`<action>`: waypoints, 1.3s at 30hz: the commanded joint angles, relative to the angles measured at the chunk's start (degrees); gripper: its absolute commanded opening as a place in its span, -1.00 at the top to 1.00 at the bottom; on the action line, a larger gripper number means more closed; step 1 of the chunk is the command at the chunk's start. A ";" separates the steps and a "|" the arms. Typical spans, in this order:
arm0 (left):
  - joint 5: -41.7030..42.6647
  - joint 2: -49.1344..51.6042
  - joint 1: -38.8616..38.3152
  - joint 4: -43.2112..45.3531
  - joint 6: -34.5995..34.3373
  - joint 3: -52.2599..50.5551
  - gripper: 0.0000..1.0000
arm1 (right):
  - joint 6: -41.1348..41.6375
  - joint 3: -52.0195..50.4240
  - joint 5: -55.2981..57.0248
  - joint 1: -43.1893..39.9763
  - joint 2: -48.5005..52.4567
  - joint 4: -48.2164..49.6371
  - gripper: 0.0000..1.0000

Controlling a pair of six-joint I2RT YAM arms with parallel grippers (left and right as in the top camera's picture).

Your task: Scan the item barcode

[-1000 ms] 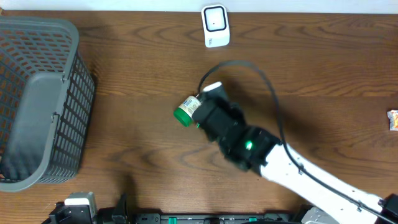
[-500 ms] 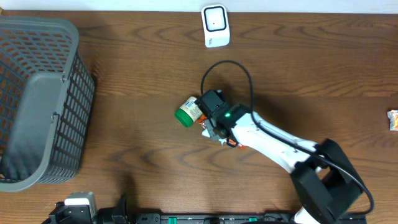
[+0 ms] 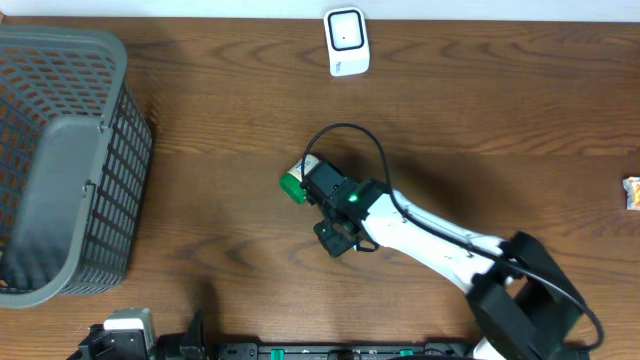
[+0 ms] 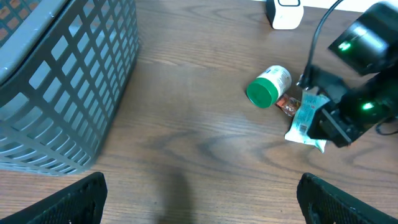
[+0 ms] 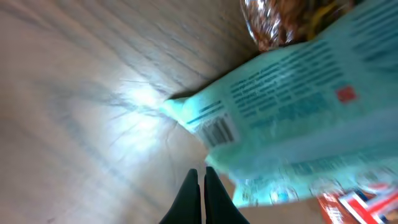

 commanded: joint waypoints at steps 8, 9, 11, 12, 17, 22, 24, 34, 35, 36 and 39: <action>0.55 -0.20 0.24 0.07 0.94 0.17 -0.96 | 0.33 0.37 5.27 -1.75 -6.05 0.04 0.92; 0.55 -0.20 0.24 0.07 0.94 0.17 -0.96 | 0.35 0.04 5.29 -1.75 -5.27 0.04 0.92; 0.55 -0.20 0.24 0.07 0.94 0.17 -0.96 | 1.22 -0.68 5.35 -1.79 -3.08 0.09 0.98; 0.55 -0.20 0.24 0.07 0.94 0.17 -0.95 | 1.62 -1.05 5.25 -1.79 -1.25 0.35 0.97; 0.55 -0.20 0.24 0.07 0.94 0.17 -0.96 | 6.32 -1.07 3.08 -1.64 4.83 -1.18 0.98; 0.55 -0.20 0.24 0.07 0.94 0.17 -0.96 | 7.17 -0.31 -0.96 -1.64 3.41 -3.48 0.98; 0.55 -0.20 0.24 0.07 0.94 0.17 -0.96 | 5.90 0.57 -2.97 -1.64 1.73 -4.04 0.97; 0.55 -0.20 0.24 0.07 0.94 0.17 -0.96 | 5.66 2.95 3.21 -4.28 -8.44 -3.28 0.15; 0.55 -0.20 0.24 0.07 0.94 0.17 -0.96 | 5.66 2.93 2.54 -5.33 -8.33 -3.58 -0.12; 0.55 -0.20 0.24 0.07 0.94 0.17 -0.96 | 5.66 2.93 1.73 -6.51 -8.33 -3.91 -0.40; 0.55 -0.20 0.24 0.07 0.94 0.17 -0.95 | 5.25 2.93 -3.76 -11.10 -8.33 -4.33 -0.98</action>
